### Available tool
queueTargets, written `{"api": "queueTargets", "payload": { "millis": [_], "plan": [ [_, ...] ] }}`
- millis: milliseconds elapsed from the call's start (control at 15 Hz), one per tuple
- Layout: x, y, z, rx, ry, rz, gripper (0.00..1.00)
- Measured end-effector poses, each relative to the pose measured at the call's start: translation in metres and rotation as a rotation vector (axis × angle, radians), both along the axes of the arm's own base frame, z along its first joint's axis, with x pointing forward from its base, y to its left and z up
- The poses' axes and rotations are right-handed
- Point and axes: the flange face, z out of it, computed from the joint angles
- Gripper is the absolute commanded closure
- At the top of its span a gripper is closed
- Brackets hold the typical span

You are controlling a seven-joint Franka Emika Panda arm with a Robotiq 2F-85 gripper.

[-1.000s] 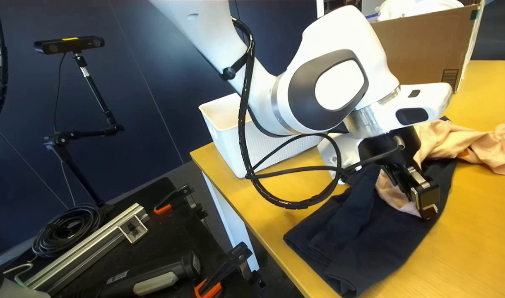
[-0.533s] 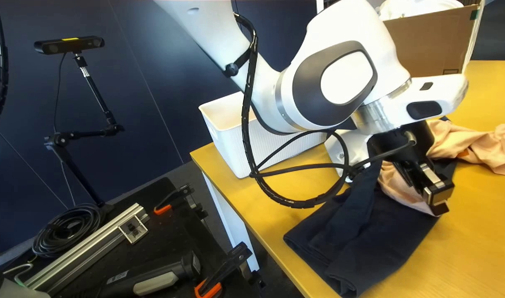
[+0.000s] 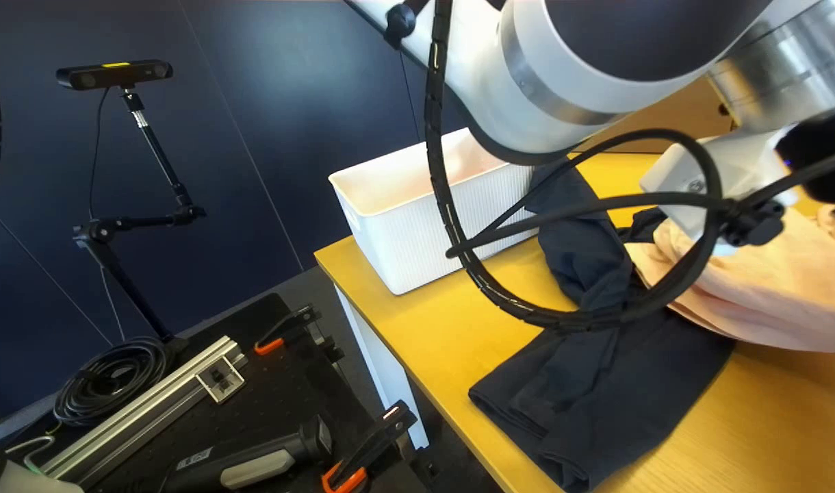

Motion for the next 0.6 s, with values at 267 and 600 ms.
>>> {"api": "queueTargets", "payload": {
  "millis": [267,600],
  "plan": [
    [-0.024,-0.042,0.034,-0.039,0.000,-0.098,0.99],
    [-0.046,-0.068,0.043,-0.049,0.025,-0.197,0.99]
  ]
}}
